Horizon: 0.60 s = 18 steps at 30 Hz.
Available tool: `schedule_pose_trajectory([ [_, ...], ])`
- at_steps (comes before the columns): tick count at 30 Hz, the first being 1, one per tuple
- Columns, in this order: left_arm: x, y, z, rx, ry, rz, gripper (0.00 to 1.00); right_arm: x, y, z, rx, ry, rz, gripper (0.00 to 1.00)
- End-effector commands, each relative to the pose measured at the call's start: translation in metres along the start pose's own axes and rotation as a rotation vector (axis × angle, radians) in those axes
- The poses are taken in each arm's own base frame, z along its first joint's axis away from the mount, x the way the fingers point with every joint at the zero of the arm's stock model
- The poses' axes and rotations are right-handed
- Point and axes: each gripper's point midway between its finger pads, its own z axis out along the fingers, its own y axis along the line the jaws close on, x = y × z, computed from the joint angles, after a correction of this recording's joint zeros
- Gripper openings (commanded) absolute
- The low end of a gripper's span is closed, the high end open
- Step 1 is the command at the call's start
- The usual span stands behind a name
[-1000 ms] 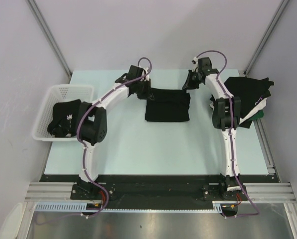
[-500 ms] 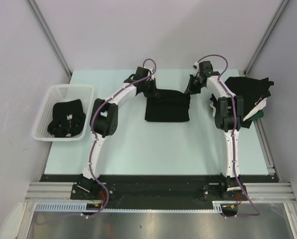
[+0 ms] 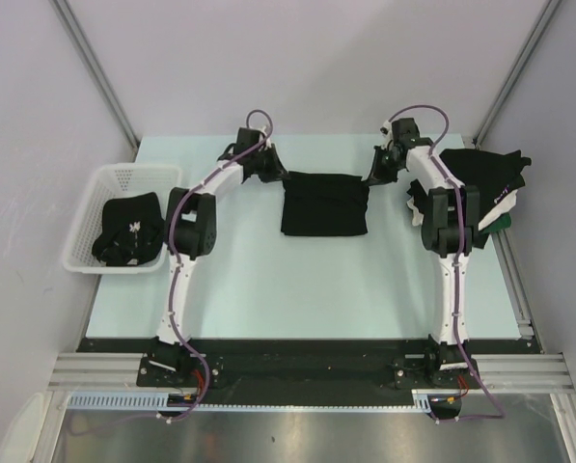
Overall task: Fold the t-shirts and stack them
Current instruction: Smooth out wrinkles on the folded tshirt
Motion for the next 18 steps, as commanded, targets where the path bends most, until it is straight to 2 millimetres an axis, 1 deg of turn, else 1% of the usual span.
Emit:
schedule_pose_trajectory([
  [1,-0.019,-0.016,-0.017,0.064,-0.049,-0.006,0.01,-0.008,0.019,-0.026,0.016,-0.030,-0.067,0.00],
  [2,-0.023,-0.021,-0.023,0.074,-0.057,-0.002,0.01,-0.009,0.023,-0.030,0.019,-0.035,-0.078,0.00],
  [3,-0.018,-0.021,-0.025,0.075,-0.046,-0.006,0.03,-0.009,0.026,-0.033,0.023,-0.039,-0.094,0.00],
  [5,-0.017,-0.028,-0.033,0.087,-0.048,0.000,0.05,-0.017,0.031,-0.050,0.039,-0.073,-0.105,0.00],
  [6,-0.015,-0.032,-0.044,0.089,-0.050,0.005,0.05,-0.017,0.031,-0.055,0.048,-0.080,-0.103,0.00],
  [7,-0.015,-0.036,-0.048,0.094,-0.056,0.013,0.05,-0.020,0.034,-0.068,0.055,-0.100,-0.104,0.00],
  [8,-0.013,-0.037,-0.053,0.093,-0.054,0.020,0.06,-0.020,0.033,-0.073,0.060,-0.105,-0.105,0.05],
  [9,-0.011,-0.040,-0.064,0.090,-0.058,0.025,0.05,-0.020,0.032,-0.079,0.071,-0.113,-0.106,0.08],
  [10,-0.008,-0.040,-0.068,0.086,-0.054,0.037,0.06,-0.016,0.033,-0.091,0.076,-0.119,-0.104,0.09],
  [11,-0.004,-0.039,-0.073,0.079,-0.048,0.037,0.05,-0.017,0.035,-0.096,0.071,-0.133,-0.108,0.09],
  [12,-0.007,-0.046,-0.083,0.084,-0.060,0.051,0.06,-0.016,0.035,-0.102,0.076,-0.140,-0.105,0.11],
  [13,-0.007,-0.048,-0.089,0.083,-0.062,0.059,0.06,-0.012,0.036,-0.105,0.076,-0.139,-0.094,0.13],
  [14,-0.002,-0.046,-0.092,0.075,-0.054,0.060,0.06,-0.007,0.038,-0.115,0.069,-0.143,-0.091,0.14],
  [15,-0.006,-0.052,-0.103,0.076,-0.068,0.070,0.08,0.000,0.038,-0.117,0.066,-0.135,-0.079,0.15],
  [16,-0.005,-0.055,-0.107,0.077,-0.070,0.080,0.09,0.004,0.040,-0.119,0.058,-0.137,-0.063,0.18],
  [17,-0.001,-0.052,-0.110,0.070,-0.060,0.076,0.10,0.019,0.039,-0.123,0.053,-0.118,-0.045,0.19],
  [18,-0.001,-0.055,-0.116,0.069,-0.065,0.082,0.11,0.027,0.040,-0.124,0.042,-0.110,-0.033,0.20],
])
